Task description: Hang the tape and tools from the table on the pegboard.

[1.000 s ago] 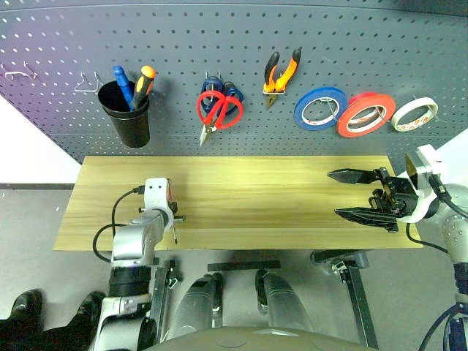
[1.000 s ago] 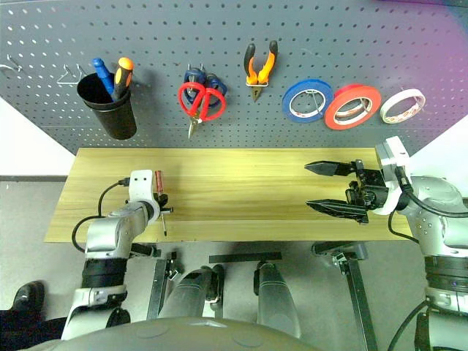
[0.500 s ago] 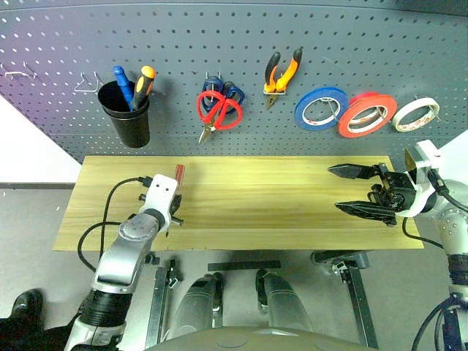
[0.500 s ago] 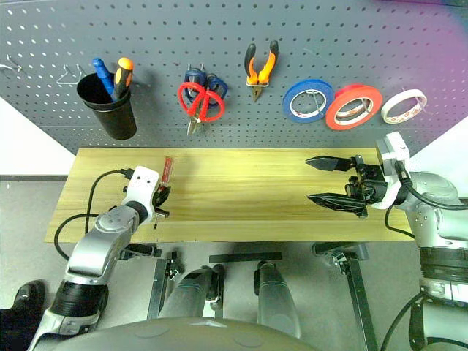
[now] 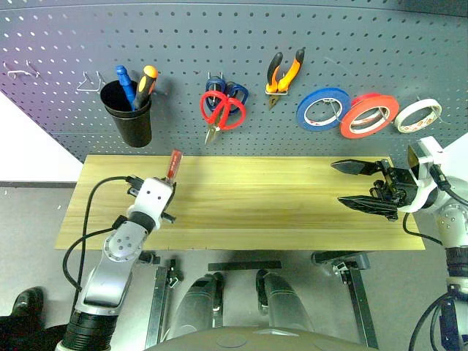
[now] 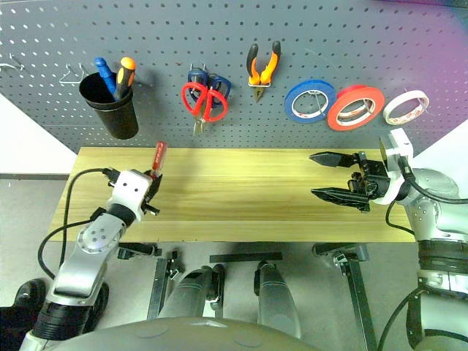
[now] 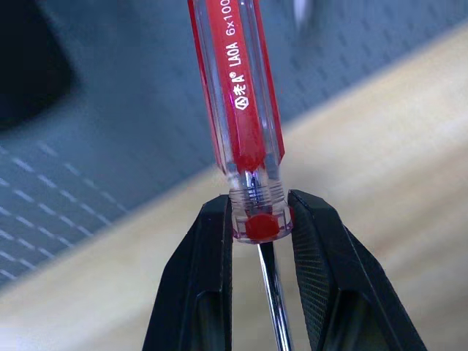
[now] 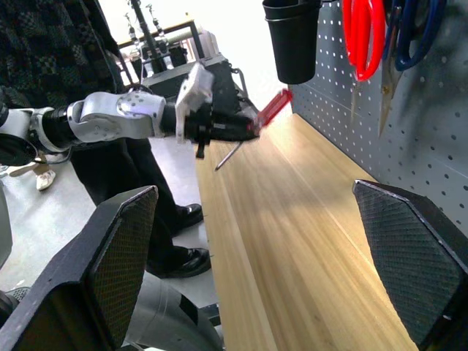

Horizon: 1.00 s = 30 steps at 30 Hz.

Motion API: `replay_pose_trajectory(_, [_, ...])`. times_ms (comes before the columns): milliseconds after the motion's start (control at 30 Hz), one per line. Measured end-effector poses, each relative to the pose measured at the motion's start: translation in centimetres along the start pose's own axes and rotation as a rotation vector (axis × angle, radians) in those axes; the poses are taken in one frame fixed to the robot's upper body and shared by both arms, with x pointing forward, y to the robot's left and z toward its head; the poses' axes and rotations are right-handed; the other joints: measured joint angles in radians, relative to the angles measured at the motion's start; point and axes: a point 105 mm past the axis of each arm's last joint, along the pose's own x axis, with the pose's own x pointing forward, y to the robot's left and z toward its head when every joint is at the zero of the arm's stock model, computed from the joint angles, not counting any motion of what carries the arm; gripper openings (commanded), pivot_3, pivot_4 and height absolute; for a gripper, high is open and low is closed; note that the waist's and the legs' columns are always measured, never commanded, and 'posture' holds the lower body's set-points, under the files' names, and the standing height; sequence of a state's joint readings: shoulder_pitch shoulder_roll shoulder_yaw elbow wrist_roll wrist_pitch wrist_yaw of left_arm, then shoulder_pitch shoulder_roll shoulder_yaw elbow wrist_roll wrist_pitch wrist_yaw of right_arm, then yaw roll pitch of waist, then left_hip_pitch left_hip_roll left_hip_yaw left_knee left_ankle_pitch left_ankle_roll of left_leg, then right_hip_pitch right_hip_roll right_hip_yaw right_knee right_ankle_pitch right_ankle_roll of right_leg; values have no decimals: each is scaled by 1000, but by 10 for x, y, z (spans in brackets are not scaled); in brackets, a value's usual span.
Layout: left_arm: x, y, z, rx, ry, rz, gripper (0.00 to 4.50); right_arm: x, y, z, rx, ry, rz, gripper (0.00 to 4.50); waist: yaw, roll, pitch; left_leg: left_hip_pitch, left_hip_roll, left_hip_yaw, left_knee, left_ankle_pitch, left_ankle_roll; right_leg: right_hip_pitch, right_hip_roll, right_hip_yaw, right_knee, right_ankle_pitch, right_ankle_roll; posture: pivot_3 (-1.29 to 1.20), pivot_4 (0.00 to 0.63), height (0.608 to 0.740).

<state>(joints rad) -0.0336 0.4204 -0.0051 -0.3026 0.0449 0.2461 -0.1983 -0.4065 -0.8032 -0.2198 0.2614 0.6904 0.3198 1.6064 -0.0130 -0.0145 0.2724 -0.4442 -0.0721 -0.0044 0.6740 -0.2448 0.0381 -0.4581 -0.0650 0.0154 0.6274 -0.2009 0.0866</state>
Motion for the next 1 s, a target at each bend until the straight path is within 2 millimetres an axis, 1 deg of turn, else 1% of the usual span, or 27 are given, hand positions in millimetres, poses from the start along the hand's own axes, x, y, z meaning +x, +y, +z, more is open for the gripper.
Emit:
replay_pose_trajectory(100, [4, 6, 15, -6, -71, 15, 800, 0, -2, -2, 6, -2, -3, 4500, 2, 0, -3, 0, 0, 0, 0, 0, 0, 0, 0, 0, 0, 0, 0, -39, 181, 740])
replay_pose_trajectory(267, [10, 10, 40, 9, -182, 21, 800, -1, -4, -2, 1, -9, -12, 4500, 2, 1, -12, 0, 0, 1, 0, 0, 0, 0, 0, 0, 0, 0, 0, -37, 160, 740])
replay_pose_trajectory(333, [10, 11, 54, 22, -244, 22, 800, -1, -6, 1, -13, -13, -13, 4500, 2, 2, -16, 1, 0, 1, 1, 0, 0, 1, 0, 0, 1, 0, 0, -37, 150, 740])
replay_pose_trajectory(467, [12, 16, 71, 41, -312, 38, 800, -3, -8, 0, -6, -26, -22, 4500, 2, 4, -32, 1, 0, 1, 2, 1, 0, 1, 1, 0, 2, 0, 0, -37, 137, 740])
replay_pose_trajectory(600, [16, 28, 88, 52, -365, 75, 800, -3, -7, 2, -7, -44, -17, 4500, 2, 5, -38, 2, 0, 1, 5, 2, 1, 3, 2, 0, 3, 1, 1, -39, 128, 740])
replay_pose_trajectory(667, [20, 37, 105, 58, -415, 100, 800, -3, -7, 3, -8, -56, -13, 4500, 2, 5, -42, 2, 0, 1, 6, 2, 2, 4, 2, 0, 3, 2, 2, -41, 121, 740])
replay_pose_trajectory(800, [24, 49, 130, 63, -479, 128, 800, -3, -6, 6, -10, -75, -8, 4500, 2, 5, -55, 2, 0, 1, 7, 2, 2, 5, 2, -1, 3, 2, 3, -42, 111, 740])
replay_pose_trajectory(933, [27, 60, 148, 65, -519, 154, 800, -3, -6, 8, -10, -98, -4, 4500, 2, 5, -64, 3, 0, 1, 7, 2, 2, 6, 3, 0, 3, 2, 3, -42, 105, 740])
replay_pose_trajectory(1000, [29, 64, 153, 70, -522, 162, 800, -3, -5, 9, -13, -113, -2, 4500, 1, 5, -69, 4, 0, 1, 7, 2, 2, 7, 3, 0, 3, 2, 3, -40, 103, 740])
